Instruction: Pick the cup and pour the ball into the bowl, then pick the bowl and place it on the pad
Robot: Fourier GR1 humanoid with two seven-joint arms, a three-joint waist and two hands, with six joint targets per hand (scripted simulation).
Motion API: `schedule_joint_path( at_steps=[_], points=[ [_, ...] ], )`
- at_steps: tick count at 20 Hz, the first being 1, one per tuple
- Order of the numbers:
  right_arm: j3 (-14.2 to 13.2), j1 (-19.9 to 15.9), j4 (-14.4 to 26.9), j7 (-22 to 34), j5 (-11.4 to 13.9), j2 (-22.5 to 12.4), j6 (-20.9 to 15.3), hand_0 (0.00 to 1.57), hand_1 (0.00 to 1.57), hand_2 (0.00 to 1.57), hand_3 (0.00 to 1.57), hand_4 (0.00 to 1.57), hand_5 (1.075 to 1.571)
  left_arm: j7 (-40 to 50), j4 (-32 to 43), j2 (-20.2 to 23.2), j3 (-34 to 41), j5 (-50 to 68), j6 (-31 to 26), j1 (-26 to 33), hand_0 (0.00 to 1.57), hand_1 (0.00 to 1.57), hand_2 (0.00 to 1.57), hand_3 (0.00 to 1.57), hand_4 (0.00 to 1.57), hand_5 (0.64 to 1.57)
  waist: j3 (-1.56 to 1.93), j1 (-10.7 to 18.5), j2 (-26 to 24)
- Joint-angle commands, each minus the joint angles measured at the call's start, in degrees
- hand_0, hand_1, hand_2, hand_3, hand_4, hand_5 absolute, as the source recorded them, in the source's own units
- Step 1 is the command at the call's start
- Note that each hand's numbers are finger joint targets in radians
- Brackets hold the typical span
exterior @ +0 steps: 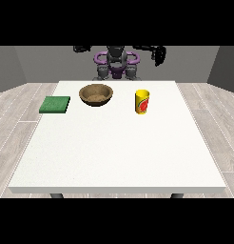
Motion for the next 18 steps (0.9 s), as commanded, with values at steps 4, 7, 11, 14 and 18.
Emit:
schedule_joint_path(
  at_steps=[4,7,11,14,18],
  points=[
    [-3.6,-0.7,-4.9,0.3,-1.8,-2.4,3.5,0.0,0.0,0.0,0.0,0.0,1.569,-16.8,14.0,1.4,4.7,0.0,-3.9,2.7,0.0,0.0,0.0,0.0,0.0,1.417,-0.05,-1.6,5.7],
    [-5.1,-0.6,-5.2,2.0,-1.5,-2.9,4.3,0.0,0.0,0.0,0.0,0.0,1.567,-20.5,21.0,0.5,3.5,-2.2,-3.3,1.1,0.0,0.0,0.0,0.0,0.0,1.399,-0.02,-1.8,3.8],
    [-5.2,-0.9,-8.1,4.9,-0.9,-2.6,4.0,0.0,0.0,0.0,0.0,0.0,1.568,-29.3,29.4,0.4,4.4,-2.9,-4.9,2.0,0.0,0.0,0.0,0.0,0.0,1.403,-0.05,-1.8,3.8],
    [-10.8,0.7,-7.4,5.3,-5.2,-4.7,6.7,0.0,0.0,0.0,0.0,0.0,1.568,-30.4,32.9,0.2,3.7,-3.3,-5.5,2.4,0.0,0.0,0.0,0.0,0.0,1.425,-0.03,-1.1,2.1],
    [-9.9,3.6,-9.6,2.8,-5.0,-4.2,8.2,0.0,0.0,0.0,0.0,0.0,1.567,-36.0,39.6,-1.8,3.4,-4.7,-3.5,0.9,0.0,0.0,0.0,0.0,0.0,1.443,-0.03,-1.7,1.9]
  ],
)
